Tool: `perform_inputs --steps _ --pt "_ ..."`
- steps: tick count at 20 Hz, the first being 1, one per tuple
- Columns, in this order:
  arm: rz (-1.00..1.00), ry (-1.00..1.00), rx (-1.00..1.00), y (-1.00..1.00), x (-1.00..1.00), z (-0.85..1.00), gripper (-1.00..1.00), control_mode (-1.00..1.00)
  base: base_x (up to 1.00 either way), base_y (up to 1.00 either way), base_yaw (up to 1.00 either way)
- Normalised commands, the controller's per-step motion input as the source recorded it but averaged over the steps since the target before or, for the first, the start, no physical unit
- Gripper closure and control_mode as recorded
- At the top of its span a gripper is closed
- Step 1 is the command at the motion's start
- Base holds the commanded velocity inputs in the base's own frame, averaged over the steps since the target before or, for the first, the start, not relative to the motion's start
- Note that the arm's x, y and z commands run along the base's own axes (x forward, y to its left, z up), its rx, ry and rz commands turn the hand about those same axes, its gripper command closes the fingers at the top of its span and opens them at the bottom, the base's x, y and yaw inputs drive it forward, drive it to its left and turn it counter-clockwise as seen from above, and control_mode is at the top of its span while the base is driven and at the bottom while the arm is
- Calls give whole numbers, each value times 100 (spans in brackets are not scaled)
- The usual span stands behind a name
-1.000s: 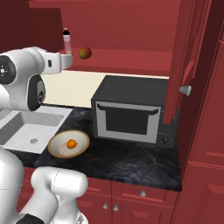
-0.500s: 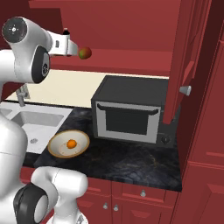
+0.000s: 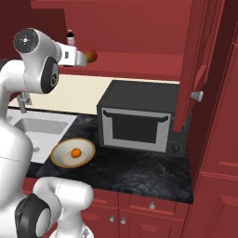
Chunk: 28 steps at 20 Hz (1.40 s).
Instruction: Open the cabinet. Pick the mango and tangerine from the cabinet and place them into the bowl. Then close the cabinet.
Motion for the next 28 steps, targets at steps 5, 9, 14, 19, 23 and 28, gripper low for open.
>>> perform_inputs --steps 5,9,14,19,23,28 --pt "0 1 0 0 79 -5 -100 -100 0 0 0" --pt "0 13 2 -1 85 0 -100 -100 0 0 0" --pt "0 18 3 -4 87 0 -100 -100 0 0 0" --pt "0 5 0 -1 57 -1 -100 -100 0 0 0" --pt "0 -1 0 0 29 -9 -100 -100 0 0 0" --pt "0 -9 -1 0 33 -18 -100 -100 0 0 0"
